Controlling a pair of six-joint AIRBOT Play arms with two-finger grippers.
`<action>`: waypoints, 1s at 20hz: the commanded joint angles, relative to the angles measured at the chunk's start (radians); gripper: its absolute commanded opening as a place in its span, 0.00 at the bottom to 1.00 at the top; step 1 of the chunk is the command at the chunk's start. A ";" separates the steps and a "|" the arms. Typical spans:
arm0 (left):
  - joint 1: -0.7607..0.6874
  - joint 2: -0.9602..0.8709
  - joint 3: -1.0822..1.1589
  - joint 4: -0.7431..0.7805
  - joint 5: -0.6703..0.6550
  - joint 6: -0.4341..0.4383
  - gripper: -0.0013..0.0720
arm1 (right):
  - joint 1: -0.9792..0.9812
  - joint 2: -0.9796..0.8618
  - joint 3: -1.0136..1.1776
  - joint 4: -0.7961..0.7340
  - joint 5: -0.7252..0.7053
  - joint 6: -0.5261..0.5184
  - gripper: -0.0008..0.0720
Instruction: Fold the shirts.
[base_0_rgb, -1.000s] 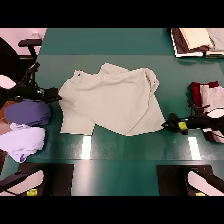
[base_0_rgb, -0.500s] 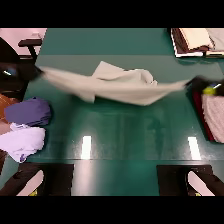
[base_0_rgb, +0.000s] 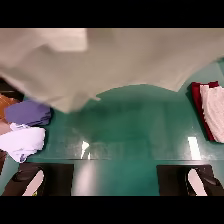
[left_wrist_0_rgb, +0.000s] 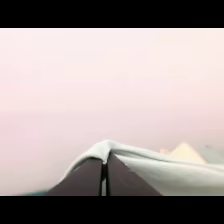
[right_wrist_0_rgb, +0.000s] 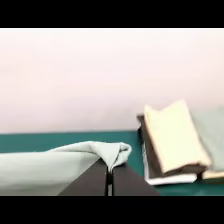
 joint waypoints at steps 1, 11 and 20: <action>0.001 0.005 0.132 0.009 0.000 -0.064 0.05 | -0.100 -0.036 0.198 0.001 0.163 0.001 0.03; 0.001 -0.210 -0.366 0.039 -0.272 -0.113 0.05 | 0.160 -0.323 -0.053 -0.073 0.366 0.046 0.03; 0.001 -0.703 -0.682 -0.067 -0.043 0.052 0.05 | 0.328 -0.869 -0.162 -0.263 0.206 0.064 0.03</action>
